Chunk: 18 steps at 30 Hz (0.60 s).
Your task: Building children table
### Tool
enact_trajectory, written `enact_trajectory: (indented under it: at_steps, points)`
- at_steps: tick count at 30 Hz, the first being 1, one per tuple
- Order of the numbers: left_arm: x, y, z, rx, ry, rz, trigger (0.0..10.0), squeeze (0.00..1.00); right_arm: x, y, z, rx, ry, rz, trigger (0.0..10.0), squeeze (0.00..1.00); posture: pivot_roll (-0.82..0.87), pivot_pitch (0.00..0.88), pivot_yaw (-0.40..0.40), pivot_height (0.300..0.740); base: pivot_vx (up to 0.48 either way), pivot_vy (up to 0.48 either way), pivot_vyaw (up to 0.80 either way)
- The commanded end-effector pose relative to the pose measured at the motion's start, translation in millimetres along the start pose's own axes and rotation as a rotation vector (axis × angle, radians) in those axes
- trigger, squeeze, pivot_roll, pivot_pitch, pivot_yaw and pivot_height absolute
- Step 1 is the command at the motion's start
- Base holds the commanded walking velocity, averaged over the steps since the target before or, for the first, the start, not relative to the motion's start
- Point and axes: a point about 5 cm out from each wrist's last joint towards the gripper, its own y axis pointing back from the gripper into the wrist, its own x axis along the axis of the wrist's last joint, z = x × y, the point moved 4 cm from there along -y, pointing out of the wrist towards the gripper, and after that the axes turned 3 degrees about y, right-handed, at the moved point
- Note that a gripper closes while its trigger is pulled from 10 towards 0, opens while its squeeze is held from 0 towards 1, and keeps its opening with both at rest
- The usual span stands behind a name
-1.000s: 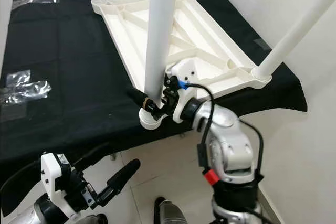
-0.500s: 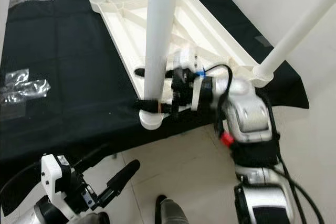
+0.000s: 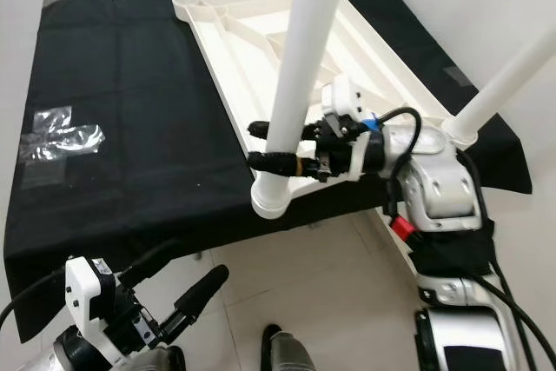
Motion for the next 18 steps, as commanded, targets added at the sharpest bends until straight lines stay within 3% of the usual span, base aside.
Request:
enact_trajectory:
  at_steps: [1, 2, 3, 4, 5, 6, 7, 8, 10, 12, 13, 14, 15, 16, 17, 18]
  points:
    - [-2.1, 2.3, 2.0, -0.004, -0.002, -0.013, 10.0, 0.00, -23.6, -0.4, -9.4, -0.009, -0.151, -0.017, 0.0, 0.00, 0.05, 0.286, -0.067, 0.740, 0.000, 0.000, 0.00]
    - [-2.3, 2.6, 1.6, -0.005, -0.001, -0.013, 10.0, 0.00, -36.3, -5.8, -15.1, -0.108, -0.199, 0.002, 0.0, 0.00, 0.05, 0.286, -0.069, 0.740, 0.000, 0.000, 0.00]
    - [-2.1, 3.6, 0.9, -0.006, 0.001, -0.014, 10.0, 0.00, -67.5, -11.4, -2.3, -0.460, -0.296, -0.054, 0.0, 0.00, 0.05, 0.288, -0.065, 0.740, 0.000, 0.000, 0.00]
    - [-2.1, 3.6, 0.9, -0.006, 0.001, -0.014, 10.0, 0.00, -67.5, -11.4, -2.3, -0.460, -0.296, -0.054, 0.0, 0.00, 0.05, 0.288, -0.065, 0.740, 0.000, 0.000, 0.00]
    - [-2.2, 4.7, 0.4, -0.008, 0.001, -0.019, 10.0, 0.00, -111.0, -3.8, -22.7, -0.768, -0.357, -0.265, 0.0, 0.00, 0.05, 0.279, -0.067, 0.740, 0.000, 0.000, 0.00]
    - [-2.3, 5.4, -0.1, -0.010, 0.000, -0.023, 10.0, 0.00, -132.3, 10.4, -41.1, -0.979, -0.374, -0.421, 0.0, 0.00, 0.05, 0.274, -0.064, 0.740, 0.000, 0.000, 0.00]
    - [-2.3, 5.4, -0.1, -0.010, 0.000, -0.023, 10.0, 0.00, -132.3, 10.4, -41.1, -0.979, -0.374, -0.421, 0.0, 0.00, 0.05, 0.274, -0.064, 0.740, 0.000, 0.000, 0.00]
    - [-2.8, 5.0, -1.0, -0.013, -0.002, -0.027, 10.0, 0.00, -138.7, 16.5, -56.4, -1.096, -0.390, -0.494, 0.0, 0.00, 0.05, 0.273, -0.061, 0.740, 0.000, 0.000, 0.00]
    - [-3.1, 4.5, -1.5, -0.015, -0.003, -0.029, 10.0, 0.00, -138.6, 16.8, -64.5, -1.121, -0.399, -0.508, 0.0, 0.00, 0.05, 0.273, -0.061, 0.740, 0.000, 0.000, 0.00]
    - [-3.9, 4.2, -3.2, -0.013, -0.003, -0.029, 10.0, 0.00, -136.1, 1.4, -66.4, -1.083, -0.461, -0.459, 0.0, 0.00, 0.03, 0.276, -0.053, 0.740, 0.000, 0.000, 0.00]
    - [-3.9, 4.2, -3.2, -0.013, -0.003, -0.029, 10.0, 0.00, -136.1, 1.4, -66.4, -1.083, -0.461, -0.459, 0.0, 0.00, 0.03, 0.276, -0.053, 0.740, 0.000, 0.000, 0.00]
    - [-4.4, 4.1, -3.3, -0.012, -0.003, -0.028, 10.0, 0.00, -131.5, -3.7, -63.3, -1.071, -0.446, -0.437, 0.0, 0.00, 0.02, 0.268, -0.050, 0.740, 0.000, 0.000, 0.00]
    - [-4.6, 2.1, -3.3, -0.014, -0.006, -0.025, 10.0, 0.00, -116.6, -17.7, -43.0, -1.002, -0.395, -0.368, 0.0, 0.00, 0.04, 0.254, -0.066, 0.740, 0.000, 0.000, 0.00]
    - [-4.7, 0.7, -3.4, -0.013, -0.009, -0.021, 10.0, 0.00, -103.8, -26.4, -27.1, -0.950, -0.341, -0.329, 0.7, 0.00, 0.04, 0.255, -0.068, 0.740, 0.000, 0.000, 0.00]
    - [-4.4, -0.4, -3.5, -0.010, -0.011, -0.017, 10.0, 0.00, -94.0, -29.3, -15.4, -0.955, -0.302, -0.312, 5.1, 0.00, 0.04, 0.255, -0.073, 0.740, 0.000, 0.000, 0.00]
    - [-4.2, -1.0, -3.6, -0.008, -0.012, -0.014, 10.0, 0.00, -89.2, -30.0, -9.5, -0.968, -0.284, -0.307, 5.1, 0.00, 0.04, 0.255, -0.073, 0.740, 0.000, 0.000, 0.00]
